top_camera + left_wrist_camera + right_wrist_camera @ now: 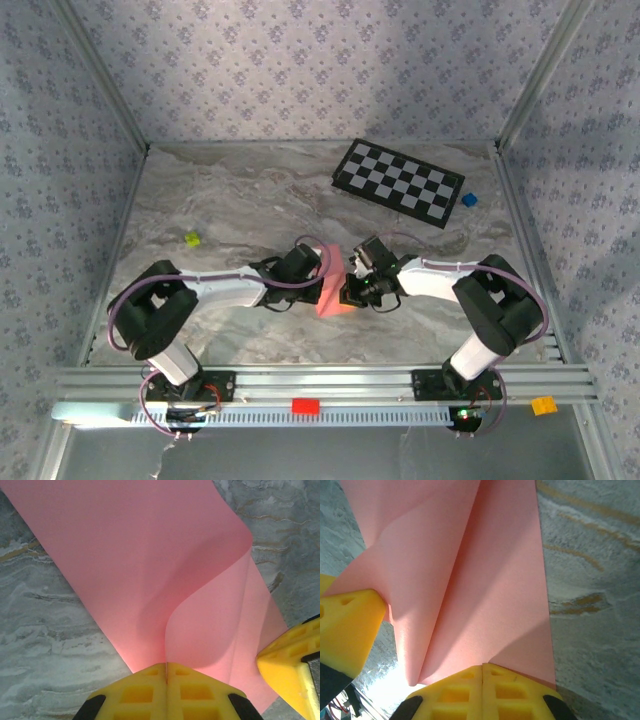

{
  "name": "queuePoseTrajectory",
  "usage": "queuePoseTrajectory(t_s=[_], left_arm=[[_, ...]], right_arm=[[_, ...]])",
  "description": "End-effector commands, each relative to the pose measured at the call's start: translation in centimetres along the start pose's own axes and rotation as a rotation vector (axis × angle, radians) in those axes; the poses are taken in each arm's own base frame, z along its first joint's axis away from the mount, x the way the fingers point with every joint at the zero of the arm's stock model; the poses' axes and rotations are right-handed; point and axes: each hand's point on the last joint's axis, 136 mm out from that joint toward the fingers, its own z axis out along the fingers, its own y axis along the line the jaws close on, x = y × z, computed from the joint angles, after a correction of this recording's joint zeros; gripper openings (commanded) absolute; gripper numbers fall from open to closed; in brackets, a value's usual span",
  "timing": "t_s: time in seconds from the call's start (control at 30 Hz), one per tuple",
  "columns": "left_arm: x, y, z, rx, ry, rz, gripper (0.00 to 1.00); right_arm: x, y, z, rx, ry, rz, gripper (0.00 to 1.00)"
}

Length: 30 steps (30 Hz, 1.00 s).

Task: Fold a paper plane with a square sheet of paper (pick it up from the middle)
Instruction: Fold the triangle a second time at the center of the table.

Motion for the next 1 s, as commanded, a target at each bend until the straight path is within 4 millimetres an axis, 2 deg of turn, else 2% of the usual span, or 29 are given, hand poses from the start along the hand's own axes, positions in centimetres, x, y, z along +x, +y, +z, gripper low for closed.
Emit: queuePoseTrajectory(t_s=[0.0,0.97], left_arm=[[-0.86,-0.2,-0.05,-0.01,-0.011,0.028,0.0],[-0.75,0.47,0.37,-0.055,0.011,0.057,0.0]], right_arm=[[0.89,-2.16,0.15,0.068,0.015,0.033,0.05],[0.96,-2.36,-0.05,0.067,0.021,0.031,0.05]])
